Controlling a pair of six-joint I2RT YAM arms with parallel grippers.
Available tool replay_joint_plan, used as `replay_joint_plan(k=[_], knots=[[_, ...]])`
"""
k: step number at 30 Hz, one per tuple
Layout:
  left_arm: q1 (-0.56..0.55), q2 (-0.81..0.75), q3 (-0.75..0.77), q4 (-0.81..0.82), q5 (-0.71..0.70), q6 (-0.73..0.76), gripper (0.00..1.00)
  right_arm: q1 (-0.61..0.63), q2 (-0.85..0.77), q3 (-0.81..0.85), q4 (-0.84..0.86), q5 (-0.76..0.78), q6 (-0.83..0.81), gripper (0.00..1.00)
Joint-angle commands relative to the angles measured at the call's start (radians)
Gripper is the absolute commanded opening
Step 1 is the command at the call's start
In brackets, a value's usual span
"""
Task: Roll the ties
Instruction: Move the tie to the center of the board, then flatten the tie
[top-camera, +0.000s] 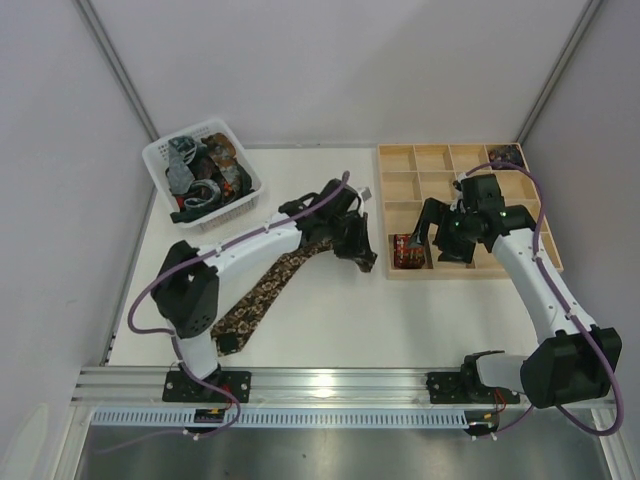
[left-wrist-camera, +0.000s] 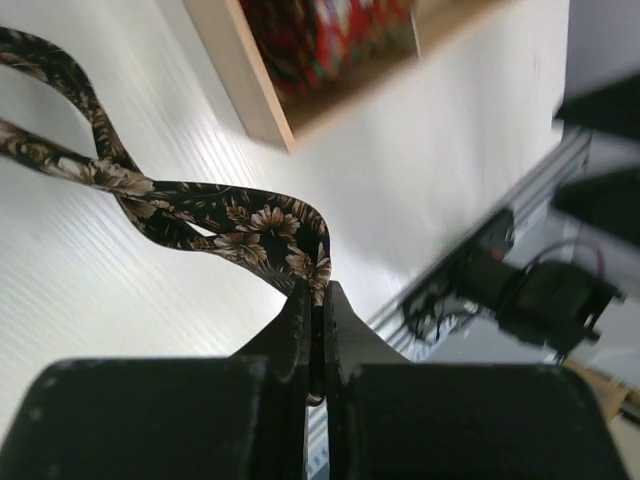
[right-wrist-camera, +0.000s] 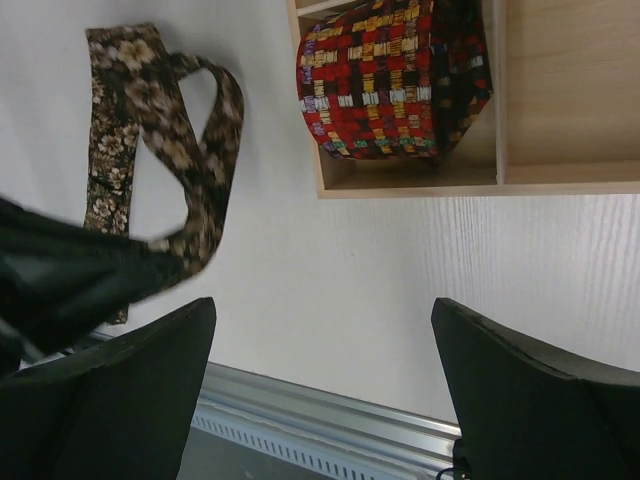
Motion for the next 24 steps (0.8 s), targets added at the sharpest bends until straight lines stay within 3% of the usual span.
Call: replay_joint_plan(k=[1, 5, 9, 11, 12, 15, 18, 20, 22, 24], knots=[[-0.082, -0.117, -0.049, -0.137, -0.021, 0.129, 0.00, -0.011, -0.012, 0.059, -0.054, 0.017, -0.045, 0.98], [-0.245, -0.102, -0.079, -0.197, -0.005, 0.141, 0.00, -0.015, -0.020, 0.052, -0.054, -0.001, -0.062, 0.98], [-0.286, -0.066, -0.114, -0.144, 0.086, 0.134, 0.03, -0.020, -0.021, 0.045, -0.066, -0.001, -0.077, 0.98], [-0.286, -0.076, -0.176, -0.084, 0.121, 0.120, 0.17, -0.026, -0.020, 0.039, -0.075, 0.011, -0.077, 0.98], [-0.286, -0.088, -0.192, -0.034, 0.126, 0.103, 0.38, -0.026, -0.023, 0.038, -0.080, 0.019, -0.076, 0.98], [-0.285, -0.198, -0.266, 0.069, 0.074, 0.066, 0.77, -0.031, -0.029, 0.022, -0.088, 0.025, -0.085, 0.98], [-0.282, -0.345, -0.324, 0.114, -0.018, 0.043, 0.87, -0.031, -0.028, 0.006, -0.103, 0.028, -0.109, 0.98], [-0.268, -0.411, -0.362, 0.123, -0.055, 0.011, 0.89, -0.029, -0.031, -0.005, -0.094, 0.004, -0.122, 0.98], [-0.247, -0.502, -0.398, 0.108, -0.131, -0.026, 0.83, -0.005, -0.028, -0.019, -0.080, -0.057, -0.116, 0.98], [-0.213, -0.552, -0.463, 0.071, -0.176, -0.105, 0.66, 0.061, -0.023, -0.022, -0.054, -0.102, -0.093, 0.98]])
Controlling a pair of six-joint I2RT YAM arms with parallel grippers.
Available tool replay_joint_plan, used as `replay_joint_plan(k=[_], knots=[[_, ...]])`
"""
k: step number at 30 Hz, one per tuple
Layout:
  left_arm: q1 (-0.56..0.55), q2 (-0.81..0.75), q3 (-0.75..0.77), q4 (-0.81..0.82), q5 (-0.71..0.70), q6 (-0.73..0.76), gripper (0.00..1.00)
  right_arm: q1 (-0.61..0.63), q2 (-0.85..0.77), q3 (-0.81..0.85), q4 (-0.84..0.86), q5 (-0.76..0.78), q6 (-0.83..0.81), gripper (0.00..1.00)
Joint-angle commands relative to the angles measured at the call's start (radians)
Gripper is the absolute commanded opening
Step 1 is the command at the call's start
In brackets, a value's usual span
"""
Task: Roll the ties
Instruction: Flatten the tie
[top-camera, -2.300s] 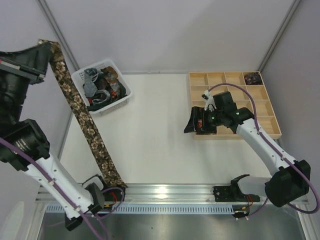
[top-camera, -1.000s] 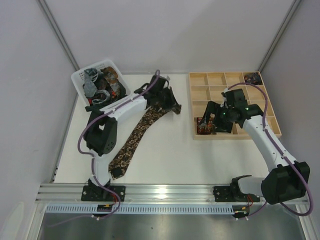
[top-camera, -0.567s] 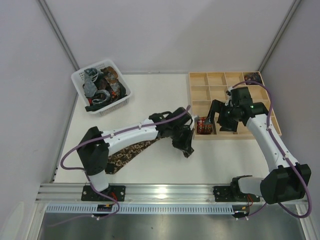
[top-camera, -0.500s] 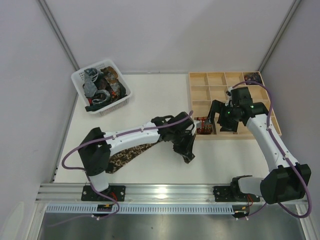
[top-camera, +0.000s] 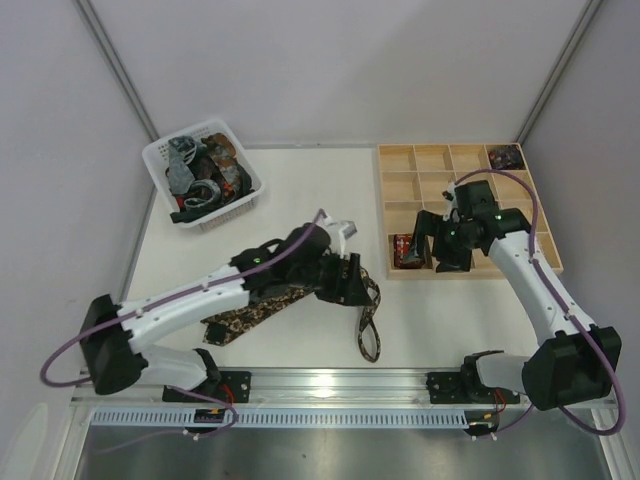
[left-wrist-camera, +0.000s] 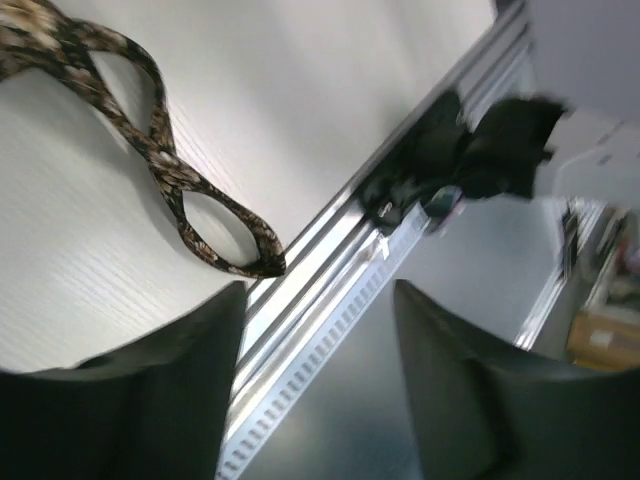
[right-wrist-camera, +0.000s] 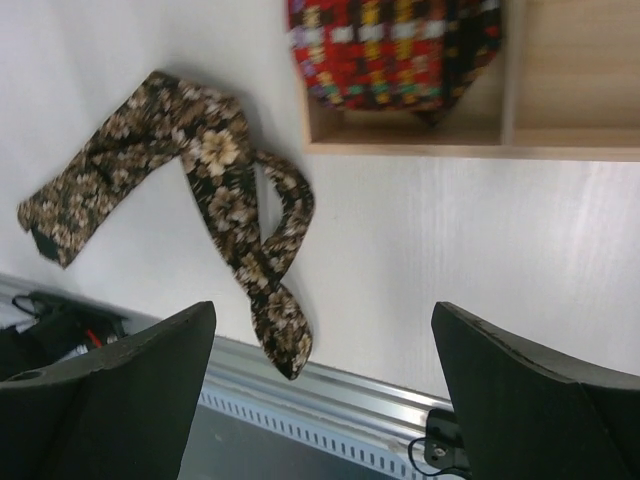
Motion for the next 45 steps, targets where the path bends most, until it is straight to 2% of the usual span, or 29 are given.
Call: replay_joint_plan(k=[1, 2, 4, 5, 8, 13, 14, 16, 18, 22, 25, 30, 36, 39, 41, 45], knots=[[0.067, -0.121, -0.086, -0.009, -0.167, -0.127, 0.60, 0.086, -0.006, -0.003, 0.030, -0.093, 0.003, 0.97], [0.113, -0.138, -0.132, -0.064, -0.198, -0.182, 0.45, 0.143, -0.001, -0.001, 0.045, -0.101, 0.009, 0.97], [0.197, -0.178, -0.184, -0.098, -0.235, -0.237, 0.31, 0.188, 0.019, -0.011, 0.088, -0.136, 0.038, 0.95], [0.223, -0.189, -0.239, -0.098, -0.235, -0.271, 0.19, 0.206, 0.028, -0.018, 0.109, -0.159, 0.054, 0.91], [0.305, -0.213, -0.325, -0.069, -0.226, -0.297, 0.08, 0.280, 0.086, -0.050, 0.174, -0.243, 0.097, 0.77], [0.424, -0.165, -0.376, -0.020, -0.181, -0.314, 0.07, 0.441, 0.186, -0.067, 0.241, -0.207, 0.115, 0.69], [0.435, -0.122, -0.370, -0.021, -0.174, -0.299, 0.03, 0.458, 0.218, -0.064, 0.248, -0.187, 0.117, 0.63], [0.455, -0.073, -0.359, -0.035, -0.183, -0.280, 0.01, 0.510, 0.249, -0.064, 0.283, -0.170, 0.120, 0.60], [0.469, -0.004, -0.339, -0.053, -0.187, -0.265, 0.00, 0.539, 0.307, -0.054, 0.298, -0.170, 0.130, 0.52], [0.524, 0.099, -0.330, -0.081, -0.160, -0.257, 0.00, 0.599, 0.402, -0.028, 0.321, -0.147, 0.127, 0.47], [0.567, 0.178, -0.327, -0.103, -0.157, -0.230, 0.00, 0.634, 0.475, -0.002, 0.302, -0.116, 0.104, 0.37], [0.613, 0.244, -0.313, -0.199, -0.213, -0.199, 0.01, 0.648, 0.513, -0.021, 0.248, 0.009, 0.072, 0.35], [0.739, 0.225, -0.347, -0.294, -0.295, -0.195, 0.00, 0.647, 0.429, -0.142, 0.187, 0.175, 0.069, 0.34], [0.867, 0.185, -0.362, -0.314, -0.336, -0.167, 0.00, 0.642, 0.384, -0.176, 0.185, 0.189, 0.058, 0.35], [0.907, 0.169, -0.352, -0.331, -0.357, -0.138, 0.00, 0.636, 0.378, -0.179, 0.192, 0.160, 0.025, 0.36], [0.963, 0.153, -0.284, -0.409, -0.504, -0.093, 0.00, 0.631, 0.380, -0.121, 0.177, 0.134, -0.029, 0.40]])
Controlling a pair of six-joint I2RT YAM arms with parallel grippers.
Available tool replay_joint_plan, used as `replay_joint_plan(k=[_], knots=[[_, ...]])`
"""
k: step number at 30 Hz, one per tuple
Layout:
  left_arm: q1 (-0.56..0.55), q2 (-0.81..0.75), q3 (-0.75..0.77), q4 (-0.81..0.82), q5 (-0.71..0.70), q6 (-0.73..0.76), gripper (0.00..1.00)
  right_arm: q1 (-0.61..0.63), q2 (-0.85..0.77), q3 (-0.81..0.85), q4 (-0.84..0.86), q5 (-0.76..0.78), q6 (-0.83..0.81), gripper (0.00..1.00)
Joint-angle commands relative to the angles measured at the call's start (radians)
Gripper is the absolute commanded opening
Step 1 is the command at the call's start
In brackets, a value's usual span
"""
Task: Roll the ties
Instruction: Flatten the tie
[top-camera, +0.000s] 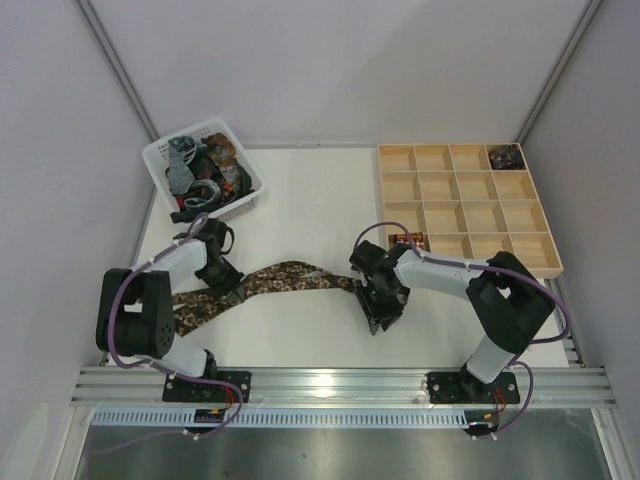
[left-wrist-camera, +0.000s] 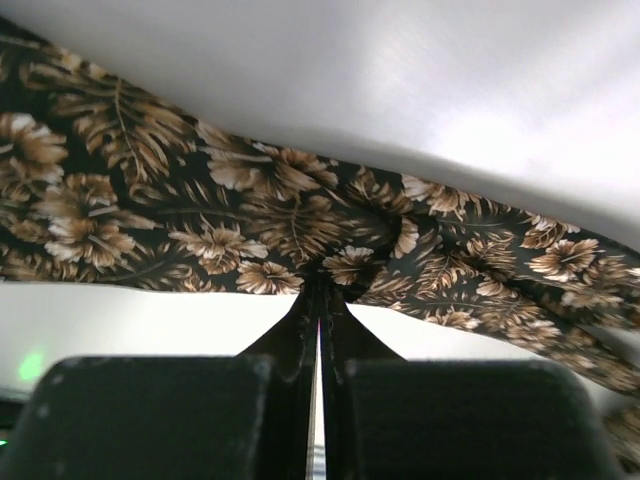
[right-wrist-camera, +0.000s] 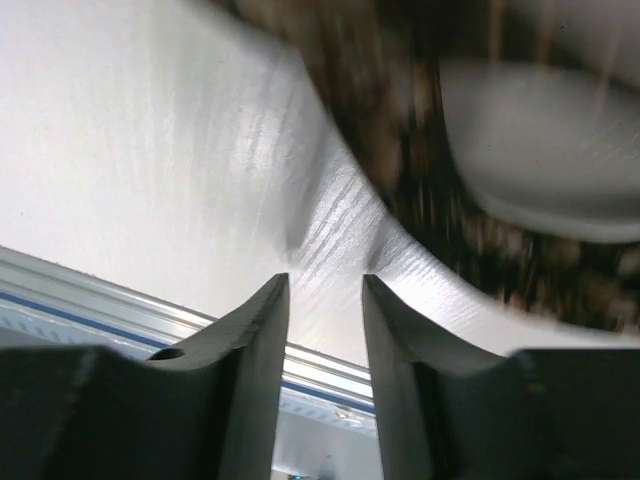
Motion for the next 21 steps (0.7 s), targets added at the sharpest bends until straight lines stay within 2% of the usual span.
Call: replay_joint_plan(k=[1, 6, 8, 9, 11, 14, 18, 20, 21], knots=[[0.042, 0.000, 0.021, -0.117, -0.305, 0.098, 0.00, -0.016, -0.026, 0.068, -0.017, -0.025, -0.066, 0.43], [0.072, -0.047, 0.063, -0.170, -0.437, 0.127, 0.01, -0.041, -0.048, 0.154, 0.005, -0.033, -0.060, 0.54], [0.072, -0.072, 0.078, -0.184, -0.455, 0.138, 0.00, -0.061, -0.068, 0.177, 0.026, -0.010, -0.045, 0.59], [0.072, -0.099, 0.089, -0.183, -0.445, 0.153, 0.01, -0.069, -0.089, 0.191, 0.051, 0.009, -0.033, 0.66], [0.072, -0.133, 0.092, -0.178, -0.425, 0.167, 0.02, -0.104, -0.098, 0.205, 0.071, 0.020, -0.022, 0.68], [0.072, -0.214, 0.075, -0.143, -0.353, 0.213, 0.11, -0.165, -0.074, 0.233, 0.072, 0.014, -0.024, 0.70], [0.072, -0.355, -0.015, -0.021, -0.187, 0.315, 0.31, -0.208, -0.013, 0.269, 0.080, -0.025, -0.056, 0.71], [0.072, -0.409, -0.024, 0.012, -0.100, 0.314, 0.33, -0.219, 0.023, 0.286, 0.078, -0.036, -0.065, 0.71], [0.072, -0.420, -0.029, 0.020, -0.096, 0.267, 0.31, -0.227, 0.033, 0.286, 0.074, -0.045, -0.054, 0.70]])
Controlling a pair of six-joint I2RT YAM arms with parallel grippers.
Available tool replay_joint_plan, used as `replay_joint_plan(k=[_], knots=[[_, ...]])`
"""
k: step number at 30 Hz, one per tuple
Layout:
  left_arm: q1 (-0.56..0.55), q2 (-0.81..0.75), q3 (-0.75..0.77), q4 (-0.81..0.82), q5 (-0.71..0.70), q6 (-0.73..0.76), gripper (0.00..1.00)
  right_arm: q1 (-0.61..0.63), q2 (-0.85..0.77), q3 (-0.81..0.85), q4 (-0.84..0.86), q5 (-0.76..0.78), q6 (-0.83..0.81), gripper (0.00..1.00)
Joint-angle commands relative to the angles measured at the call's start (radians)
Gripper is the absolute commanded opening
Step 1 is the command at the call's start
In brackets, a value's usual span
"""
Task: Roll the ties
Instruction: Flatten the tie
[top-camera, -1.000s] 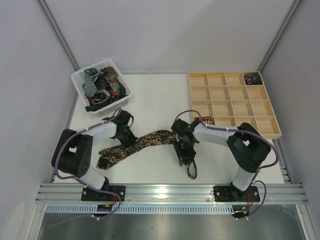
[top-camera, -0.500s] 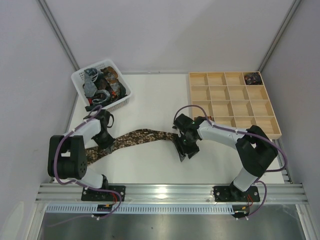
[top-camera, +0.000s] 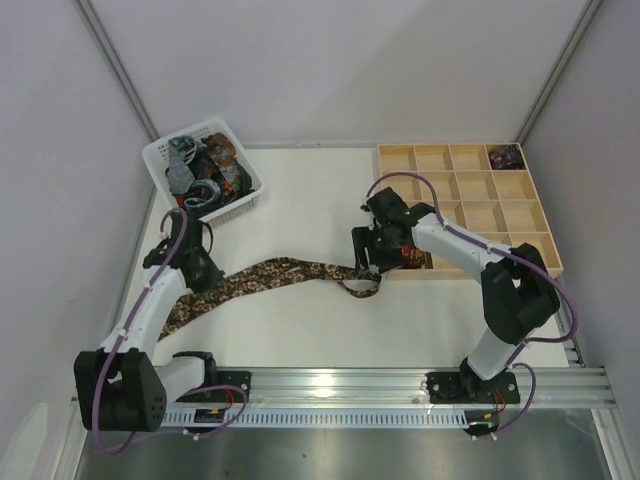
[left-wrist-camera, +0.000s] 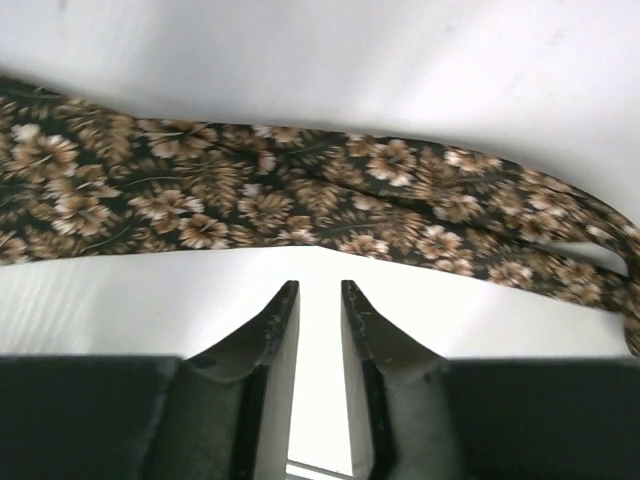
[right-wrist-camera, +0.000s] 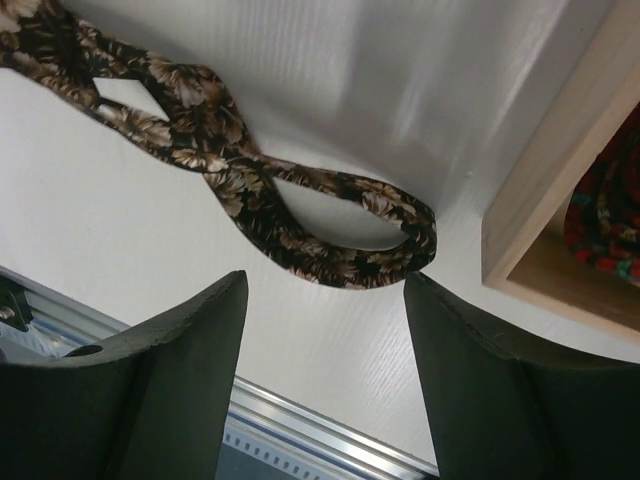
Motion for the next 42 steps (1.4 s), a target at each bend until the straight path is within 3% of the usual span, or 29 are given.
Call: replay_joint_plan(k=[1, 6, 9, 15, 21, 29, 32, 34, 38, 42], knots=[[0.006, -0.060, -0.026, 0.091, 0.127, -0.009, 0.27, -0.021, 0.036, 0.029, 0.009, -0.012, 0.023, 0.69], [0.006, 0.037, -0.021, 0.125, 0.173, -0.056, 0.26, -0.038, -0.001, -0.018, 0.036, 0.112, 0.134, 0.65], [0.005, 0.084, -0.029, 0.173, 0.186, -0.089, 0.26, -0.036, 0.041, 0.005, -0.011, 0.165, 0.223, 0.57], [-0.021, 0.241, 0.044, 0.167, 0.184, -0.089, 0.30, 0.010, 0.061, 0.000, -0.062, 0.287, 0.321, 0.57], [-0.031, 0.344, 0.069, 0.131, 0.156, -0.095, 0.37, 0.031, 0.085, -0.017, -0.065, 0.303, 0.364, 0.61], [-0.031, 0.433, 0.103, 0.062, 0.065, -0.107, 0.38, 0.070, 0.136, -0.014, -0.056, 0.306, 0.390, 0.58], [-0.031, 0.462, 0.135, 0.030, 0.032, -0.087, 0.37, 0.077, 0.156, 0.003, -0.063, 0.318, 0.380, 0.53], [-0.031, 0.476, 0.158, 0.009, -0.017, -0.075, 0.36, 0.082, 0.141, 0.009, -0.076, 0.320, 0.366, 0.36], [-0.031, 0.483, 0.175, -0.014, -0.063, -0.040, 0.35, 0.082, 0.116, 0.029, -0.178, 0.291, 0.344, 0.13], [-0.031, 0.470, 0.196, -0.039, -0.105, -0.003, 0.34, 0.070, 0.055, 0.046, -0.312, 0.202, 0.300, 0.05]])
